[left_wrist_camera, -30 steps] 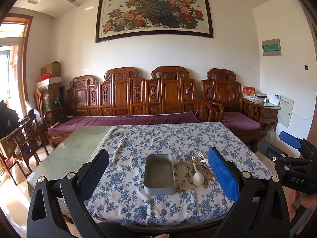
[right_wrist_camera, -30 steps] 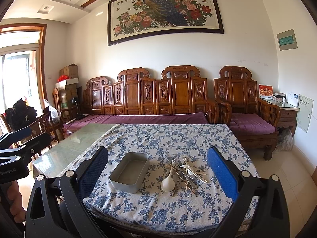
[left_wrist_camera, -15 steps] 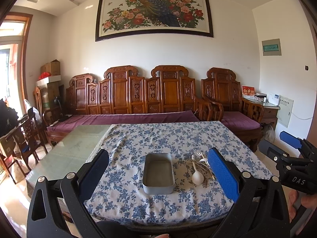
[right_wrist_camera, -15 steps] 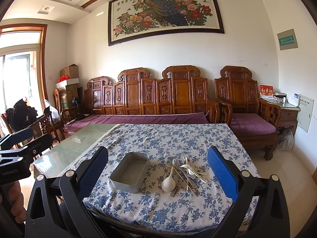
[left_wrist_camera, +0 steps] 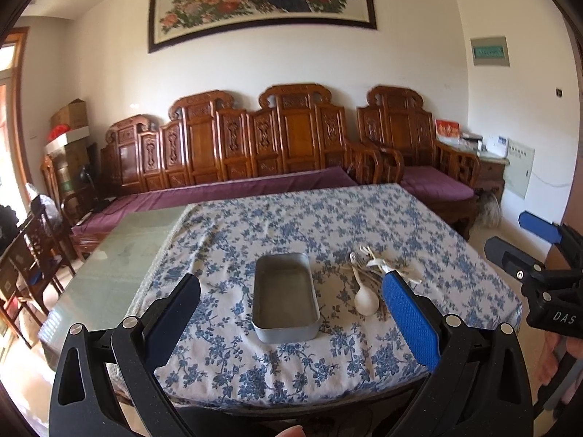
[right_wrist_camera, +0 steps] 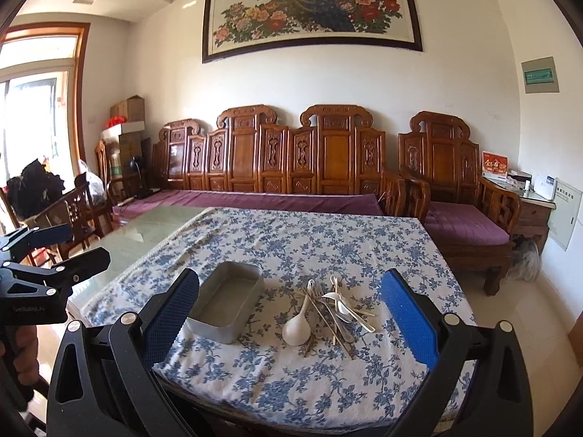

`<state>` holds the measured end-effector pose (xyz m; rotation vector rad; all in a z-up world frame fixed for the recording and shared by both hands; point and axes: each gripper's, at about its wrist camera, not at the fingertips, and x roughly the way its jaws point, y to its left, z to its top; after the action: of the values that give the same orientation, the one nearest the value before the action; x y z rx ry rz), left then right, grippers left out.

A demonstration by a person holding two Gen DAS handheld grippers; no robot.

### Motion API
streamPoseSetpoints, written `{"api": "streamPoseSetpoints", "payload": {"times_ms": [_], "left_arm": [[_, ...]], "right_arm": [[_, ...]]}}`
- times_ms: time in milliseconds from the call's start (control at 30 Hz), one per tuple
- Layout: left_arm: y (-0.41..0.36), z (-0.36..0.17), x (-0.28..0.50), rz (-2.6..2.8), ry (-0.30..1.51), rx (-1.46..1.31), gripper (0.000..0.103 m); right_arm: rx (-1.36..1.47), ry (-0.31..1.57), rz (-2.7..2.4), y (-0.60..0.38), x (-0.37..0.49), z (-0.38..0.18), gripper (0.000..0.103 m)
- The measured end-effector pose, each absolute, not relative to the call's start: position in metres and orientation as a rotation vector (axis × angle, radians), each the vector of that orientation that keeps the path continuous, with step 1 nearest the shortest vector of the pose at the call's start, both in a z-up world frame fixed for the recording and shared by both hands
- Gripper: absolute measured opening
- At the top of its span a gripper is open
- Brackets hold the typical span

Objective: Organize utensils
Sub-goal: 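Move both grippers forward toward the utensil pile, then grasp the white ceramic spoon handle with the left gripper while the right gripper grasps a wooden chopstick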

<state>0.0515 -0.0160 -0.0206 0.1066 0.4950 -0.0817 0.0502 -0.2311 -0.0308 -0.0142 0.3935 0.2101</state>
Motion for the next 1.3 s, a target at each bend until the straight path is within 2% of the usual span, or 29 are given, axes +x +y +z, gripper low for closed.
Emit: {"api": "streamPoseSetpoints", "payload": {"times_ms": [167,267,367,400,667,867,933,1167,1300], "left_arm": [[-0.03,-0.041,0.085,-0.116,0.545,0.168,0.097],[-0.036,-0.054,0.105,-0.146,0.584,0.177,0.097],[-0.042,-0.066,0.125,-0.177,0.626,0.181,0.097],[-0.043,-0.07,0.13,-0.183,0.639,0.184,0.097],[-0.059,-0.117,0.18,-0.273,0.79,0.161,0.097],[-0.067,-0.148,0.197,-0.31,0.844,0.141,0.097],[-0.068,-0.156,0.201,-0.319,0.86,0.13,0.095],[-0.072,-0.177,0.209,-0.335,0.904,0.106,0.082],[-0.079,-0.177,0.213,-0.347,0.9,0.122,0.081]], "right_arm": [[-0.064,0.43,0.189,-0.238,0.087,-0.055,0.1],[-0.096,0.468,0.18,-0.246,0.114,-0.073,0.095],[-0.129,0.53,0.17,-0.257,0.144,-0.095,0.083],[-0.14,0.548,0.163,-0.26,0.153,-0.102,0.075],[-0.122,0.706,0.238,-0.289,0.215,-0.163,0.058],[-0.137,0.821,0.382,-0.278,0.236,-0.212,0.037],[-0.157,0.861,0.415,-0.272,0.24,-0.233,0.027],[-0.126,0.915,0.435,-0.265,0.261,-0.269,0.017],[-0.112,0.936,0.423,-0.268,0.279,-0.278,0.013]]}}
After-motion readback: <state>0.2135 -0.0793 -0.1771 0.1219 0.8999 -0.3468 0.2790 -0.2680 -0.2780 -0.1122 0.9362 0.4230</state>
